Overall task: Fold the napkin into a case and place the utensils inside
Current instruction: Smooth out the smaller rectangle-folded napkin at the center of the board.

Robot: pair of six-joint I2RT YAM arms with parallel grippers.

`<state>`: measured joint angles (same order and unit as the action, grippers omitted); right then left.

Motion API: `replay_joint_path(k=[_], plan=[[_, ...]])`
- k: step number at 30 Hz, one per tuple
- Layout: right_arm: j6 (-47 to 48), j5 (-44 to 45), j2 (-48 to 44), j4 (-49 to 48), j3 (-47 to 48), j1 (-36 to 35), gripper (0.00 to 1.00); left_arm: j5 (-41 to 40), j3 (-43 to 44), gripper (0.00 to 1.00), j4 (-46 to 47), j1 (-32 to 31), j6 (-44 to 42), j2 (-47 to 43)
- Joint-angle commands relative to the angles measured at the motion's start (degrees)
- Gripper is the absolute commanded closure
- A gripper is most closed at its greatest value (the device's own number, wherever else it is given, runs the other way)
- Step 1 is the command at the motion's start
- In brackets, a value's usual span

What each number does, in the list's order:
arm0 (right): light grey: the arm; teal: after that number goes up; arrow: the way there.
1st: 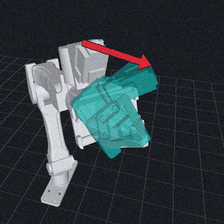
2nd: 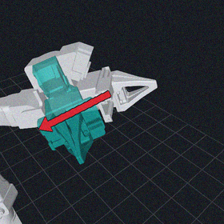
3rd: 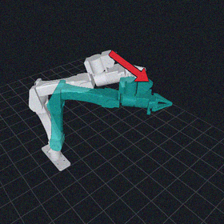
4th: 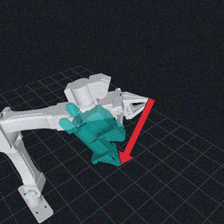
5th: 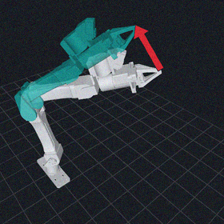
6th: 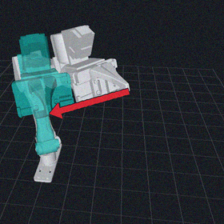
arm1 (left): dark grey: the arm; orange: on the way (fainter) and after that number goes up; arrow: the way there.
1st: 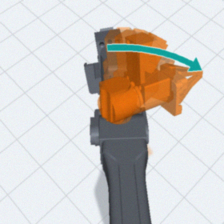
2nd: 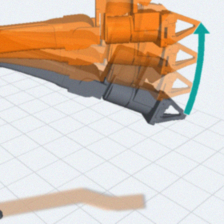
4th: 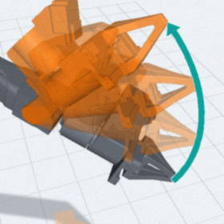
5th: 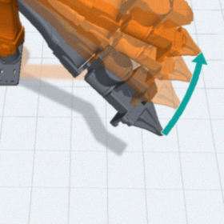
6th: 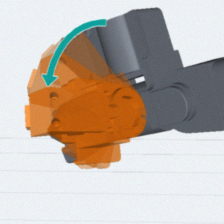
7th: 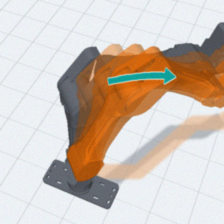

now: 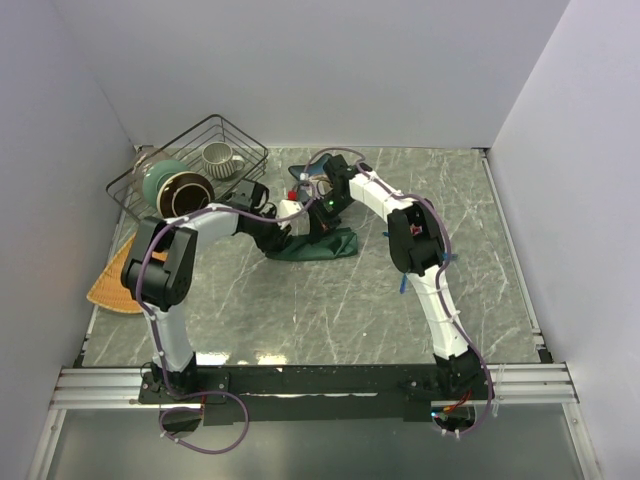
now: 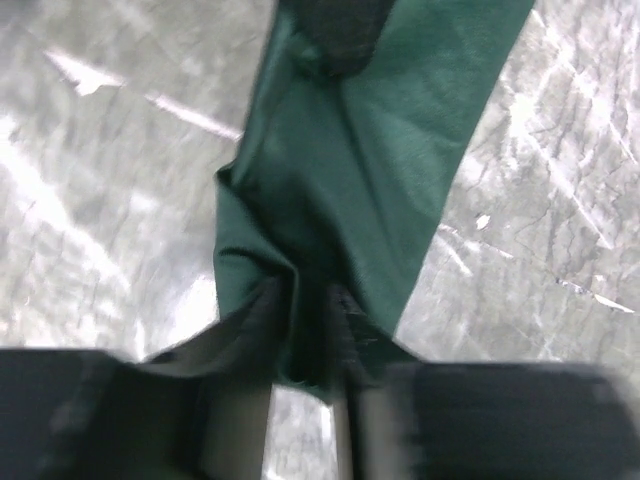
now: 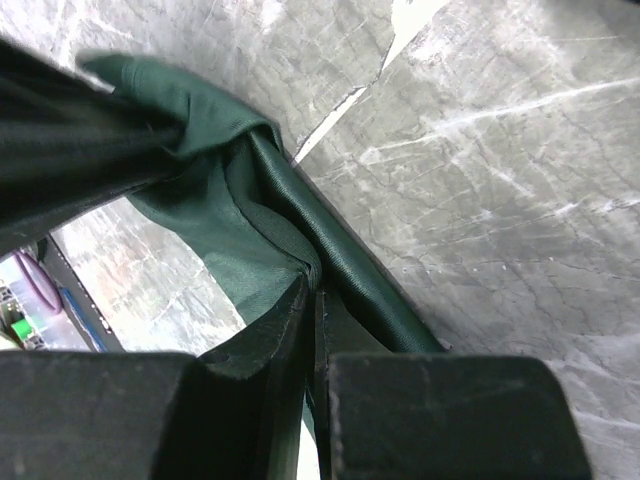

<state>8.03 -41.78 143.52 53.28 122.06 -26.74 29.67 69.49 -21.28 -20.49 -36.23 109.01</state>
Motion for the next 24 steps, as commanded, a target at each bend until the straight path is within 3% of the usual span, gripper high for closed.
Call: replay_joint_path(k=[1, 4, 13, 24], plan=[[2.78, 2.32, 2.46, 0.95, 0.9, -0.85, 0.91, 4.77, -0.67, 0.59, 0.44, 4.05, 5.02, -4.76], [2.43, 1.44, 2.38, 2.36, -0.85, -1.64, 0.94, 8.2, -1.64, 0.52, 2.64, 5.99, 6.69, -8.19], [-4.33, -5.67, -1.4, 0.6, -10.34, -4.28, 1.0, 11.29, -5.32, 0.47, 3.96, 6.69, 8.45, -12.94], [-13.57, -8.76, -4.75, -5.9, -18.53, -7.54, 1.0, 4.08, -13.24, 0.53, 1.41, 3.01, 0.73, -19.35]])
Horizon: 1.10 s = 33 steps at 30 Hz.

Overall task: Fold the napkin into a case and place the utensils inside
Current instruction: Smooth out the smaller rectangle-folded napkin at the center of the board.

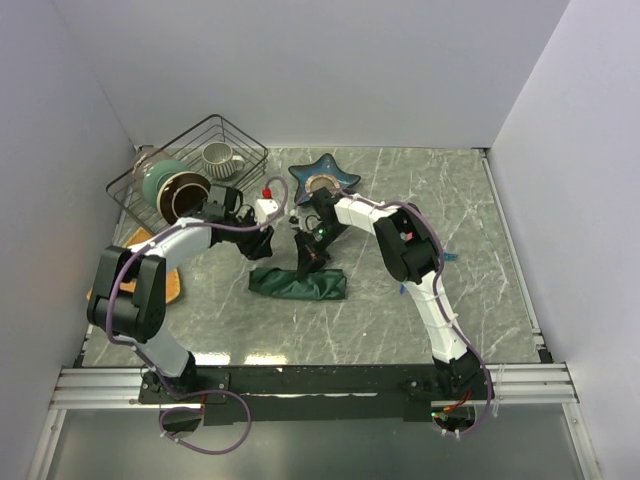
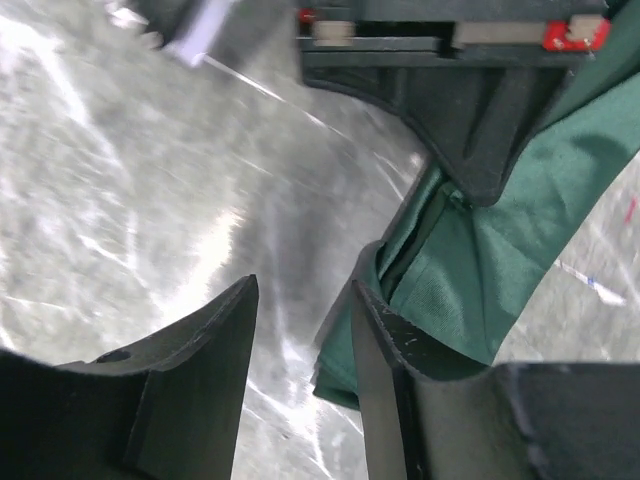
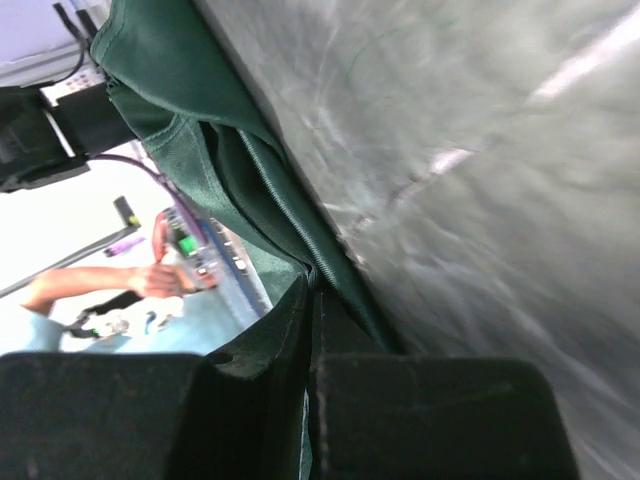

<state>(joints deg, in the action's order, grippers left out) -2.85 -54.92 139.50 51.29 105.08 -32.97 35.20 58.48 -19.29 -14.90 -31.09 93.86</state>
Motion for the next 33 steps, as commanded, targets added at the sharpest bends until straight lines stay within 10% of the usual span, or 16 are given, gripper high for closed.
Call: replay_joint_path(k=[1, 17, 24, 33], plan=[[-2.95, 4.55, -0.46, -3.91, -1.37, -1.31, 1.0, -1.71, -3.62, 0.53, -0.4, -3.2, -4.76, -4.91], [-1.28, 4.73, 0.33, -2.25, 1.18, -1.22, 0.96, -9.71, -8.73, 0.74, -1.98, -12.44, -10.48, -1.68], [3.8, 3.85, -4.49, 3.9, 3.99, 1.59, 0.4, -10.59, -9.35, 0.84, -3.48, -12.44, -11.01, 0.18], [14.8, 4.9, -15.57, 13.57, -5.66, 7.04, 0.33, -11.21, -10.31, 0.86, -2.42, -12.35, -9.96, 1.58]])
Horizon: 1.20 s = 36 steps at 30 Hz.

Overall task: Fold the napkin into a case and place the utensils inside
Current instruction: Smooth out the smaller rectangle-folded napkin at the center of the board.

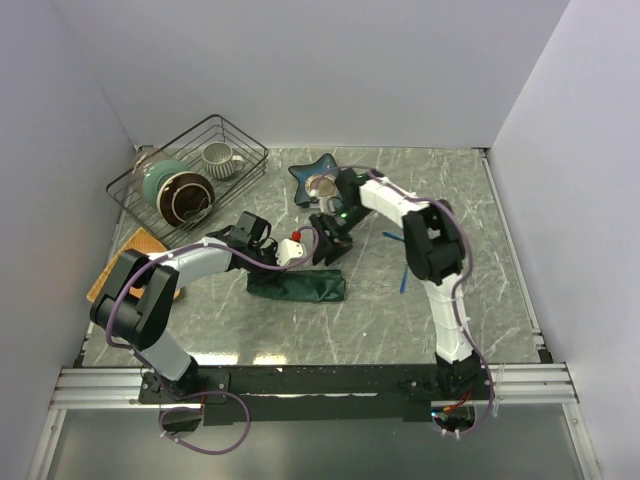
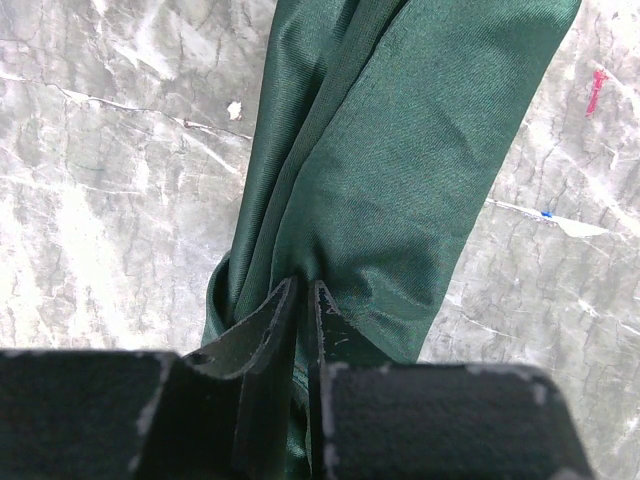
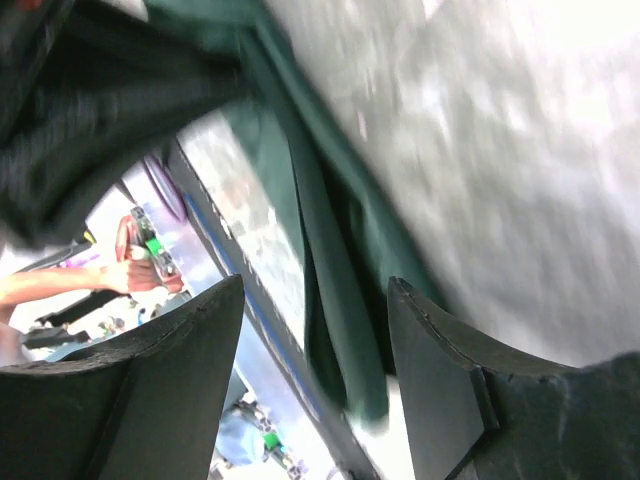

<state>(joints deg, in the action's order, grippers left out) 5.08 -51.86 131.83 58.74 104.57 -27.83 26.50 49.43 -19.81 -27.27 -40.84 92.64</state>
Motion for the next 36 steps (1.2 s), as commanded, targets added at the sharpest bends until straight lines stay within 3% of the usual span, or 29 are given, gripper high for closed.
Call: replay_joint_path(k=[1, 7, 16, 19, 21, 24, 25, 27, 29, 36], plan=[[7.22, 2.02, -9.73, 6.3, -6.65, 2.17, 0.33, -2.59, -1.27, 0.86, -1.72, -0.07, -0.12, 3.07], [7.23, 3.78, -12.3, 2.97, -14.74, 2.79, 0.32, -2.07, -0.91, 0.85, -1.37, 0.02, 0.5, 3.34], [5.11, 5.01, -8.61, -1.0, -13.44, 2.7, 0.3, -1.8, 0.58, 0.85, -1.63, 0.02, 0.67, 4.3], [5.11, 4.4, -8.61, -0.91, -12.29, 2.44, 0.43, -1.63, 0.84, 0.85, -1.81, 0.02, 0.59, 4.21], [5.9, 4.13, -9.04, -0.21, -11.85, 2.26, 0.58, -1.63, 0.76, 0.86, -1.81, 0.02, 0.59, 4.21], [7.22, 4.04, -9.4, 1.2, -11.32, 2.08, 0.68, -1.45, 0.76, 0.85, -1.81, 0.02, 0.59, 4.04], [7.48, 3.96, -9.31, 1.72, -10.63, 2.0, 0.68, -1.45, 0.76, 0.85, -1.72, 0.02, 0.59, 4.04], [8.01, 4.3, -8.26, 2.95, -9.22, 1.73, 0.53, -1.45, 0.67, 0.86, -1.72, 0.02, 0.67, 4.13], [8.19, 4.92, -7.56, 3.75, -8.16, 1.64, 0.45, -1.36, 0.93, 0.85, -1.72, 0.02, 0.67, 4.3], [8.8, 5.45, -7.02, 3.57, -9.3, -0.46, 0.44, -1.19, 1.28, 0.86, -1.9, -0.07, 0.67, 4.48]])
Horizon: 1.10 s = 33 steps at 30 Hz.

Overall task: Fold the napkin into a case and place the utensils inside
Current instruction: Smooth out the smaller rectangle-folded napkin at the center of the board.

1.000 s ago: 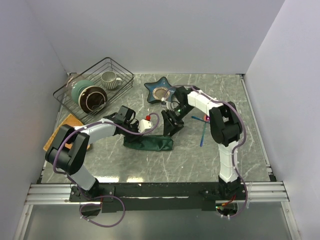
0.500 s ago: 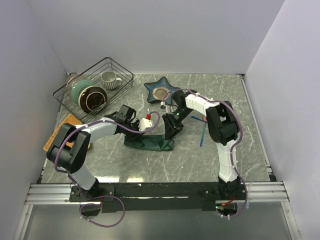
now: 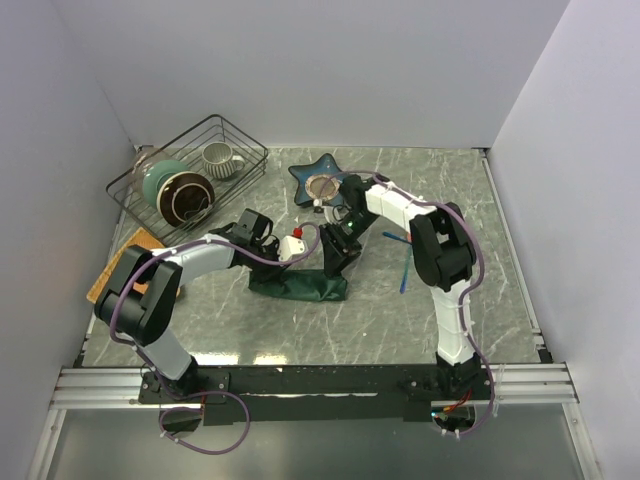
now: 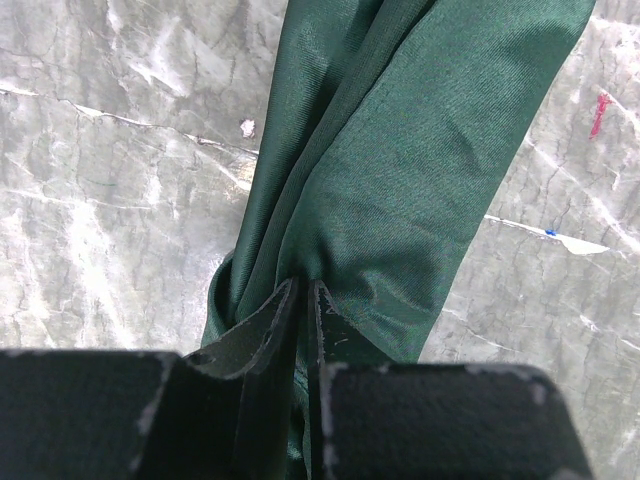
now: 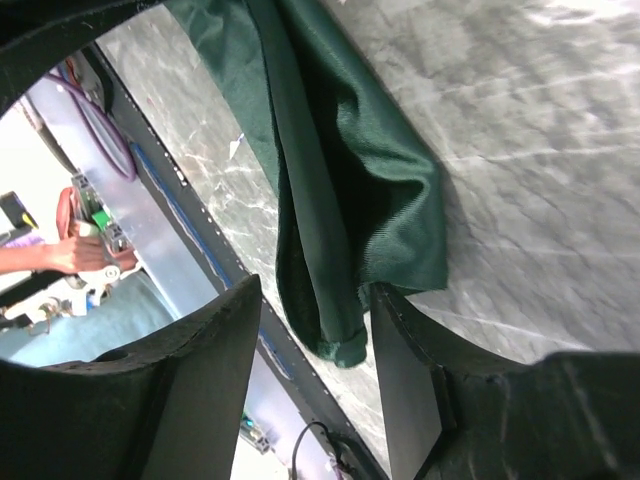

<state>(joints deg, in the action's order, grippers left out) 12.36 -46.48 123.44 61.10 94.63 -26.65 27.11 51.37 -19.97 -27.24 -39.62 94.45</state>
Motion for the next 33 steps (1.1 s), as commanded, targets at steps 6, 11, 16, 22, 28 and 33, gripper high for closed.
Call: replay_joint_path(k=[6, 11, 16, 22, 28, 33], plan=[[2.4, 2.18, -1.35, 2.44, -1.55, -0.68, 0.41, -1.54, -0.75, 0.86, -1.83, 0.0, -0.73, 2.4], [4.07, 5.78, -3.55, 5.43, -2.0, 2.39, 0.44, -1.45, -1.01, 0.85, -2.01, 0.0, -0.9, 2.31], [4.61, 4.74, -5.48, 6.23, 0.37, 2.84, 0.47, -1.45, -1.28, 0.86, -2.09, -0.09, -1.25, 1.79], [3.37, 1.57, -3.73, 5.79, 4.34, 0.38, 0.43, -1.19, -1.28, 0.85, -2.18, 0.0, -1.16, 1.79], [2.23, 1.66, -0.22, 3.15, 4.34, -2.08, 0.42, -0.92, -1.01, 0.85, -2.53, 0.0, -1.43, 1.96], [2.14, 2.18, 1.54, 1.31, 2.93, -2.7, 0.41, -0.66, -1.1, 0.86, -2.53, -0.09, -1.43, 1.79]])
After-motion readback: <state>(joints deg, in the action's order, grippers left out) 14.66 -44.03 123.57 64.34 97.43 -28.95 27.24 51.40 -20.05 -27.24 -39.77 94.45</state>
